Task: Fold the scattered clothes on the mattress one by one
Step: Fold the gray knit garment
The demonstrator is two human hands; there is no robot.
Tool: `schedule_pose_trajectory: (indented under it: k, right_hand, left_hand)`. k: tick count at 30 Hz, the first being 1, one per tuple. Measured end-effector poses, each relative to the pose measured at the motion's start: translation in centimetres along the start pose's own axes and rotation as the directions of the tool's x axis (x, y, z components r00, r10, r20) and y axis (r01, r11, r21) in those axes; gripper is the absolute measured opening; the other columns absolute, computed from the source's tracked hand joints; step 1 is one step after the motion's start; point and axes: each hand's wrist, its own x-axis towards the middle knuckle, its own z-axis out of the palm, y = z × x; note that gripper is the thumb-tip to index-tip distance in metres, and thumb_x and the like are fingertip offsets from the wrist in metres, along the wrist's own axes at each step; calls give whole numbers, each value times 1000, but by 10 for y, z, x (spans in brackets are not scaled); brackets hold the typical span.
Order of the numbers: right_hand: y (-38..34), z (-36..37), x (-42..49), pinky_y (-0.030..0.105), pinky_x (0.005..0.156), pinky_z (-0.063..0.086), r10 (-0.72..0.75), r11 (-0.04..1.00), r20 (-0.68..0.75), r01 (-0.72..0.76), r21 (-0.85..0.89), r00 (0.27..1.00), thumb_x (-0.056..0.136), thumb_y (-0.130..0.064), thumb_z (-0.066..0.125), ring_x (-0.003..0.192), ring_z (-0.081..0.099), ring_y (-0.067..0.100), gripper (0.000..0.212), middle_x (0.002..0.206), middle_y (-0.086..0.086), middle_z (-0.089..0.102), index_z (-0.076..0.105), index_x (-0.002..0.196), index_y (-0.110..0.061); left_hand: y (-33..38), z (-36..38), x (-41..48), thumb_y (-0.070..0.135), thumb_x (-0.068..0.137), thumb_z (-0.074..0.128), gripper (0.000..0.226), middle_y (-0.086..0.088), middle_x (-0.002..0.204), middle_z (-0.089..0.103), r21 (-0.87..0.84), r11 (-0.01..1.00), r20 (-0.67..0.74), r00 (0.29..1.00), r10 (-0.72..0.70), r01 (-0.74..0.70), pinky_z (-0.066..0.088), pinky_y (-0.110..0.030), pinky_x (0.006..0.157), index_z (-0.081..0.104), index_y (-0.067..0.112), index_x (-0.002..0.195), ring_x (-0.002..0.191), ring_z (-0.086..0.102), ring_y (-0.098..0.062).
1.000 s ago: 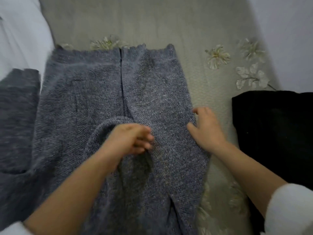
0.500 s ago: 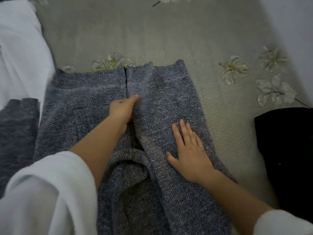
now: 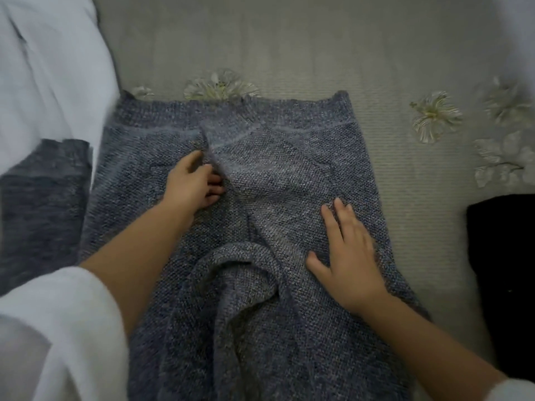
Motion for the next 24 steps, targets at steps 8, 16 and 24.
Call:
schedule_pose_trajectory:
  k: [8, 16, 24]
  right_hand:
    - [-82, -7, 5, 32, 115, -19, -250, 955, -10, 248, 161, 968, 91, -68, 16, 140, -30, 5, 67, 156, -15, -23, -6, 149, -44]
    - [-116, 35, -3, 54, 116, -11, -139, 928, 320, 236, -287, 937, 93, -66, 22, 139, -35, 31, 72, 155, -2, -32, -19, 147, -41]
    - [-191, 50, -31, 65, 108, -12, -124, 961, 296, 190, -203, 947, 93, -62, 27, 142, -28, 35, 74, 156, -1, -29, -21, 146, -42]
  left_hand:
    - [-17, -62, -45, 16, 99, 47, 28, 0, 99, 63, 203, 935, -80, 947, 311, -290, 55, -36, 74, 50, 27, 125, 82, 64, -16]
    - [-92, -201, -89, 34, 82, 44, 25, -10, 103, 60, 425, 881, -416, 819, 395, -209, 48, -56, 84, 52, 43, 103, 87, 55, -38]
    - [-148, -268, -103, 34, 89, 64, 58, -9, 127, 54, 131, 975, -487, 868, -94, 179, 41, -37, 96, 43, 6, 135, 115, 52, -25]
